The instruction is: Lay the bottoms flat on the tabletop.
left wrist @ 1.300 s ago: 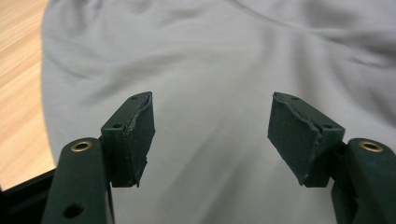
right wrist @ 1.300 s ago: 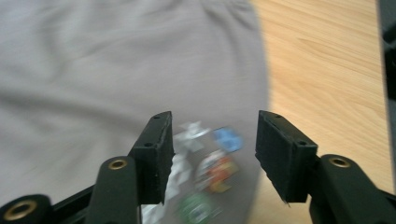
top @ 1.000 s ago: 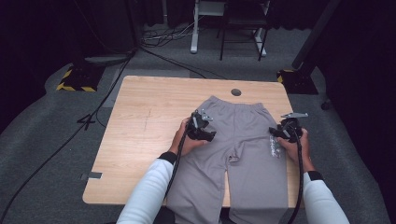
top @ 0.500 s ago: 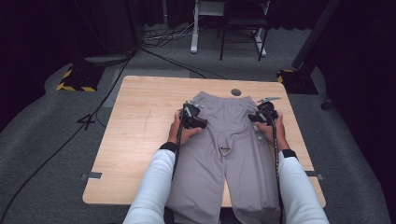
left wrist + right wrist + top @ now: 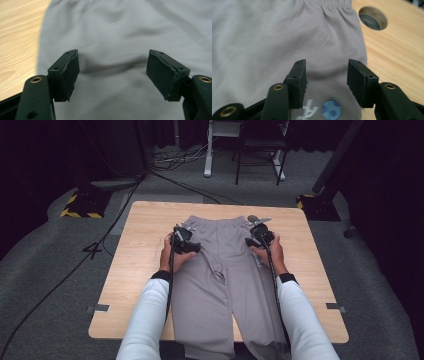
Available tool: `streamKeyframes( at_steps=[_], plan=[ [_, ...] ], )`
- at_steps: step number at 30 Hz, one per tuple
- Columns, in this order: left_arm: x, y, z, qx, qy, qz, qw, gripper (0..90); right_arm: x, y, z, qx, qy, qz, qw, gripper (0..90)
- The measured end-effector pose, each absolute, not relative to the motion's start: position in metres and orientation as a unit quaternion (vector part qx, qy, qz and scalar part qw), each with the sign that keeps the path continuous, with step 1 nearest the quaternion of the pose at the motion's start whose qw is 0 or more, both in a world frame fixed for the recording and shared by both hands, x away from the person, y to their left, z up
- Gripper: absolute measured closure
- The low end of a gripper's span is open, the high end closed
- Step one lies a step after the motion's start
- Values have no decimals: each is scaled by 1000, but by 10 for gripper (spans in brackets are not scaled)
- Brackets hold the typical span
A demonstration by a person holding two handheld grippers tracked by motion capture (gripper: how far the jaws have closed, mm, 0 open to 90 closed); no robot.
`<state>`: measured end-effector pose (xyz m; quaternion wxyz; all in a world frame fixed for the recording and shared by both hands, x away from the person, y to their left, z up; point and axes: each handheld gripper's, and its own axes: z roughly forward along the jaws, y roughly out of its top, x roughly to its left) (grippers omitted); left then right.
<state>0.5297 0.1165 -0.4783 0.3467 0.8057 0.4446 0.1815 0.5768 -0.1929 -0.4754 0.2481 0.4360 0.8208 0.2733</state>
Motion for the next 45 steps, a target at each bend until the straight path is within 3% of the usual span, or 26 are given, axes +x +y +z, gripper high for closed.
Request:
streamKeyframes(
  at_steps=[7,15,21,31,45],
  plan=[
    [462,101,-476,855,354,138,354,229,527,-213,-467,378,845,314,209,393],
    [379,101,-489,876,316,130,342,226,452,-241,-479,349,864,321,167,349],
    [327,105,-497,881,315,113,334,213,412,-262,-478,343,869,311,174,301],
    [290,146,-499,880,310,112,343,197,362,-286,-488,335,878,299,162,225],
    [274,217,-499,871,347,115,330,186,315,-354,-490,378,861,305,153,207]
  ],
)
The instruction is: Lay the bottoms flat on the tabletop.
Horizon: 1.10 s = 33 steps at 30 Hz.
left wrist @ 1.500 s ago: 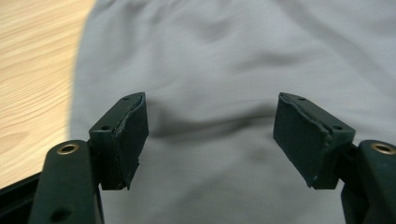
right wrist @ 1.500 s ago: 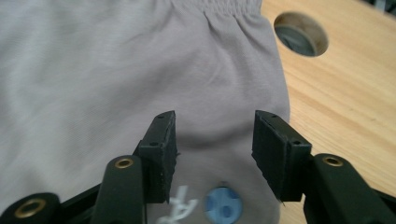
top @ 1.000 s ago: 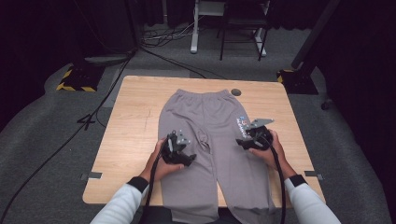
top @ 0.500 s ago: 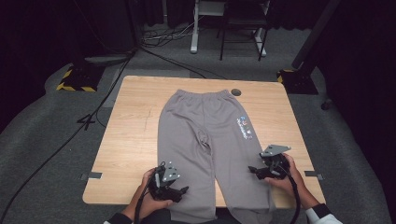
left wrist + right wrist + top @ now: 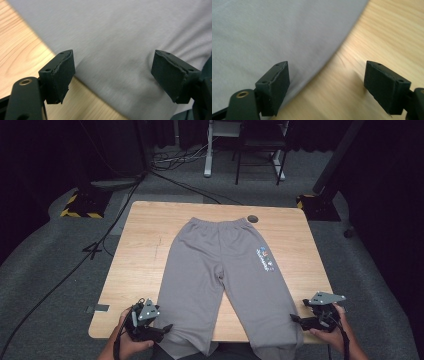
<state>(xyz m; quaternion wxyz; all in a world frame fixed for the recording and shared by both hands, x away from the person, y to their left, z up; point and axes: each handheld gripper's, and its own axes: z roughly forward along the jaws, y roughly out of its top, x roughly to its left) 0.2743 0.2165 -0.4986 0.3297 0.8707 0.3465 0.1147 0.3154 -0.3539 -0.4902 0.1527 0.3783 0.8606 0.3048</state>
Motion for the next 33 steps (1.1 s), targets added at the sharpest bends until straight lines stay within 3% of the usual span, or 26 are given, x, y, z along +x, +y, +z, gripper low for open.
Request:
streamKeyframes(
  at_steps=[9,16,22,23,24,33],
  plan=[
    [278,223,-498,836,413,140,332,168,302,-370,-484,381,854,298,192,309],
    [306,173,-485,851,360,158,349,173,338,-320,-469,346,859,324,195,306],
    [320,144,-497,877,329,130,325,175,366,-278,-477,315,875,321,178,300],
    [319,145,-497,878,324,125,328,176,366,-277,-480,316,877,318,171,336],
    [317,146,-497,879,322,121,329,174,365,-277,-483,313,881,317,160,366],
    [279,174,-496,889,299,118,326,172,318,-306,-488,307,889,312,132,309]
  ],
)
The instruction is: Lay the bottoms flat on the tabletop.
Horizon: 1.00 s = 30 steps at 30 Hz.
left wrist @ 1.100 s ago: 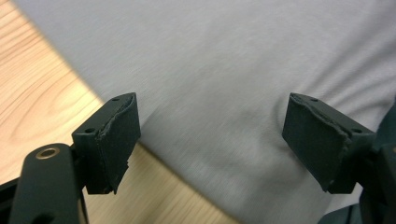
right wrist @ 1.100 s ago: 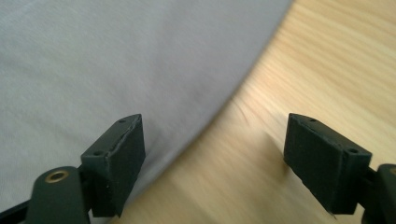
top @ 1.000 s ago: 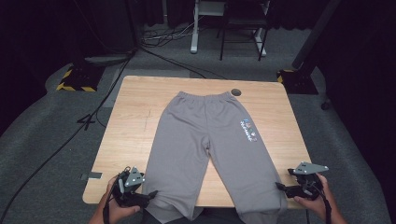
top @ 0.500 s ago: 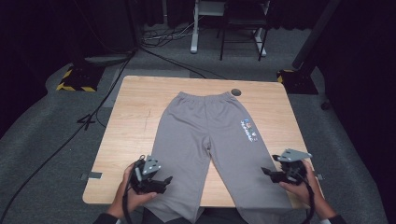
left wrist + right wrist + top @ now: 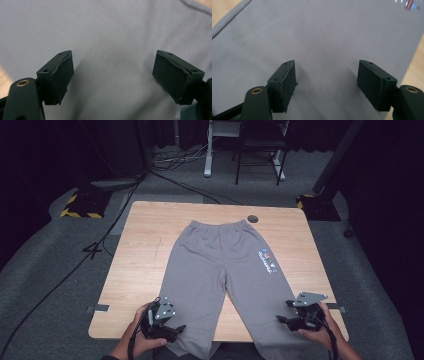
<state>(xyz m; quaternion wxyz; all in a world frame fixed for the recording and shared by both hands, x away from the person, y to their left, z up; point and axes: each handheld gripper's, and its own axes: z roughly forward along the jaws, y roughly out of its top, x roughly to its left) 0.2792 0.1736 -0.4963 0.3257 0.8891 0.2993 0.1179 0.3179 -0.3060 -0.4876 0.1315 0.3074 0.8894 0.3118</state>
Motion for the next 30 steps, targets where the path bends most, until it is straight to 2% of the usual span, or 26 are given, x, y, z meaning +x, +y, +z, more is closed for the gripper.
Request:
streamKeyframes(
  at_steps=[5,10,15,23,27,29,30],
  plan=[
    [280,179,-483,881,308,157,324,180,310,-322,-477,312,886,306,151,291],
    [301,190,-465,860,329,194,337,182,332,-345,-462,361,850,328,198,262],
    [315,214,-465,846,355,223,329,182,349,-374,-468,418,820,317,227,239],
    [315,250,-486,835,395,206,322,180,355,-407,-490,479,786,326,216,231],
    [313,258,-495,830,408,195,327,174,352,-414,-498,493,774,339,206,230],
    [314,258,-500,833,413,193,314,174,350,-412,-501,492,774,337,215,223],
    [314,259,-502,828,418,183,326,166,350,-412,-501,488,776,336,216,220]
  ],
)
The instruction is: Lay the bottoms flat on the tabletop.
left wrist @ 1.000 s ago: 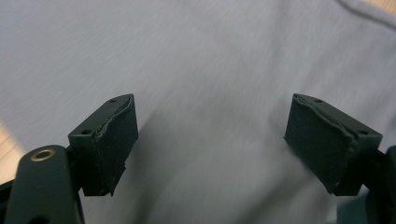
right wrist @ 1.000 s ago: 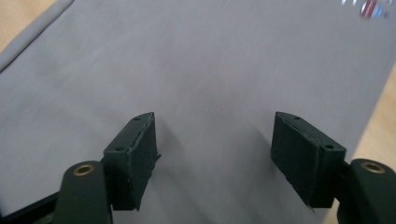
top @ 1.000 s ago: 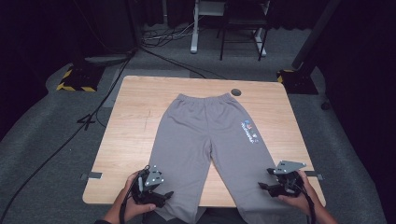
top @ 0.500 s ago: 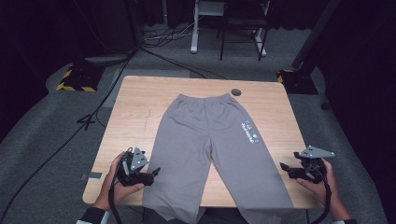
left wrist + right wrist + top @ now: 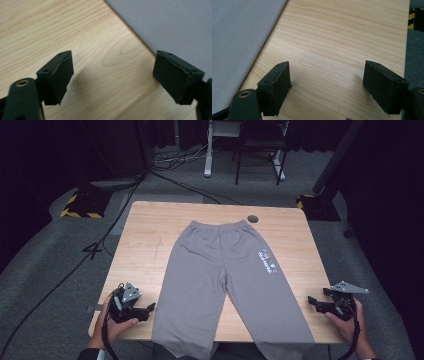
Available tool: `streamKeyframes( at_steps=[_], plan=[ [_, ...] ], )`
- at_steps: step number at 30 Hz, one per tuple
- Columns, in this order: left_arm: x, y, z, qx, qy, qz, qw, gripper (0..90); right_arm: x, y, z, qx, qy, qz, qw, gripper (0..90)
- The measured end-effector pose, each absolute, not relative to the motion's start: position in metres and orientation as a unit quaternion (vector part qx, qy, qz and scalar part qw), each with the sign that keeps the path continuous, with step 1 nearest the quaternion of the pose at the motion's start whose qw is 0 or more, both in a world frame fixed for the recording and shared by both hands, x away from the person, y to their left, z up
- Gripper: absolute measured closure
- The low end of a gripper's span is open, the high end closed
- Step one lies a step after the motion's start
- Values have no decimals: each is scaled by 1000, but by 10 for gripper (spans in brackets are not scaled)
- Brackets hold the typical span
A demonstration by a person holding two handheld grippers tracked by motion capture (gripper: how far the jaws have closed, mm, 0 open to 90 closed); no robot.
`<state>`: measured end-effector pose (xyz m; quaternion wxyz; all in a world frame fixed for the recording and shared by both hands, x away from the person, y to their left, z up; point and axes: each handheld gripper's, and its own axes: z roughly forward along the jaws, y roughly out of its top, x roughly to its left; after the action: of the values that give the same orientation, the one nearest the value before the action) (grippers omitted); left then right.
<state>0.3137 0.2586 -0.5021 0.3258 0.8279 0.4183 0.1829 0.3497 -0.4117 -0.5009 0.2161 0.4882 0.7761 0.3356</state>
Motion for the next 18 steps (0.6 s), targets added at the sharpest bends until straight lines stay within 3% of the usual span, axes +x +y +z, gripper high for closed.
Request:
streamKeyframes(
  at_steps=[2,18],
  plan=[
    [315,260,-504,827,422,161,336,161,349,-411,-502,487,774,340,219,219],
    [317,257,-504,819,436,167,332,154,349,-409,-503,492,770,340,223,201]
  ],
)
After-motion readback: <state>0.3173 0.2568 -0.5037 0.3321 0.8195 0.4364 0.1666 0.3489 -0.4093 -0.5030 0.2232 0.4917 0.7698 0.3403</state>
